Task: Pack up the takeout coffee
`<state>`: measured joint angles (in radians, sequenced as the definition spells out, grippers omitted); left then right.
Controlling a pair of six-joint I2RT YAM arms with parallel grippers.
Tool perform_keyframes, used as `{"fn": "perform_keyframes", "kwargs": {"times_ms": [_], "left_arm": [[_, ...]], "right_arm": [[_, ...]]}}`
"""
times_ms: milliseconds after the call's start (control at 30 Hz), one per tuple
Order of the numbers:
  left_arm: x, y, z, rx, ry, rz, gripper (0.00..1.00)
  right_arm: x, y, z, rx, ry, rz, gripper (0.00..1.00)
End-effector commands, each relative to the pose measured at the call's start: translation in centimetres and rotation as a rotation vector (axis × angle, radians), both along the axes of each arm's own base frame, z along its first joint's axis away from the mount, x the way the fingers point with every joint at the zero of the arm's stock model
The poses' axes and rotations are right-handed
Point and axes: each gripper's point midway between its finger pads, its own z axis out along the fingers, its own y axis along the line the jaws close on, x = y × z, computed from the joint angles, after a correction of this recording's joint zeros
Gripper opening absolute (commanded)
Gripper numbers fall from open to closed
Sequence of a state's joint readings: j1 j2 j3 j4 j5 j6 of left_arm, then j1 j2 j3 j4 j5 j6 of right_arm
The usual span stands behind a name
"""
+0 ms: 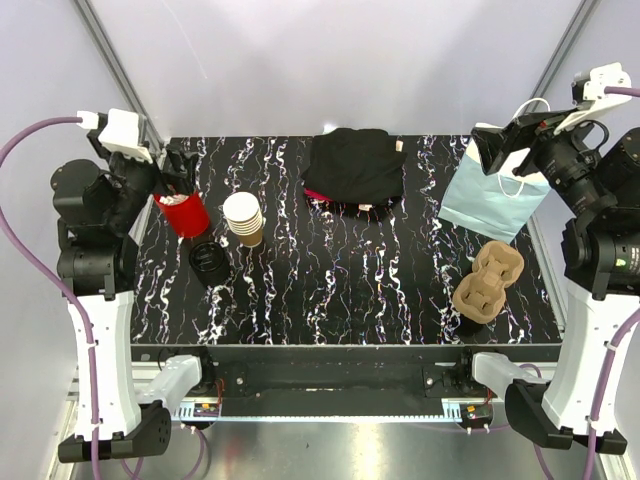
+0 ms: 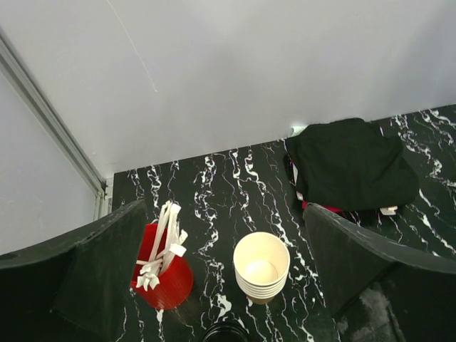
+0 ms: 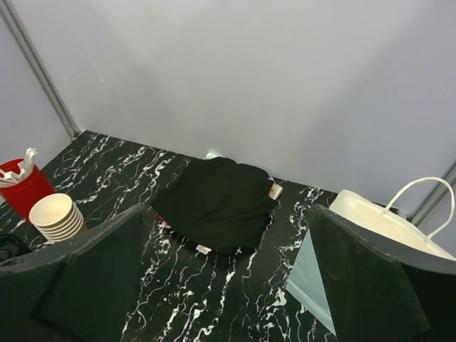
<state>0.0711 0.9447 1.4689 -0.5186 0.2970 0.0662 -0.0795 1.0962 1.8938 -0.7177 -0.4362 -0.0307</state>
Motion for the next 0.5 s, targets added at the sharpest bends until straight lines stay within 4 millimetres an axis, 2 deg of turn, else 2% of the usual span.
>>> {"fn": "perform_keyframes", "kwargs": {"times_ms": [0,200,233,367,467], "left_arm": [[-0.1,-0.9,0.2,0.052,-0.047,-0.061,0.99],[0.8,-1.2,-4.0,0.083,0.025,-0.095,0.99],[1.0,-1.3,-5.4,0.083,0.053,-0.105,0.99],[1.7,-1.9,-8.9,0.085,0.114,-0.153,0.99],[2.2,-1.8,-10.7,0.098,0.142,-0.157,0.99]], "right_arm": [[2.3,-1.9,-0.1,0.006,-0.024,-0.103,1.00],[6.1,-5.1,-3.8,-0.014,0.068,-0.269,0.99],[6.7,-5.5,-4.6,-0.029,0.090,-0.287,0.99],[9.8,-7.8,-8.1,-0.076,0.174,-0.387,0.97],[11.1,-9.0,-10.1,-0.109,0.216,-0.443,0.90]]}}
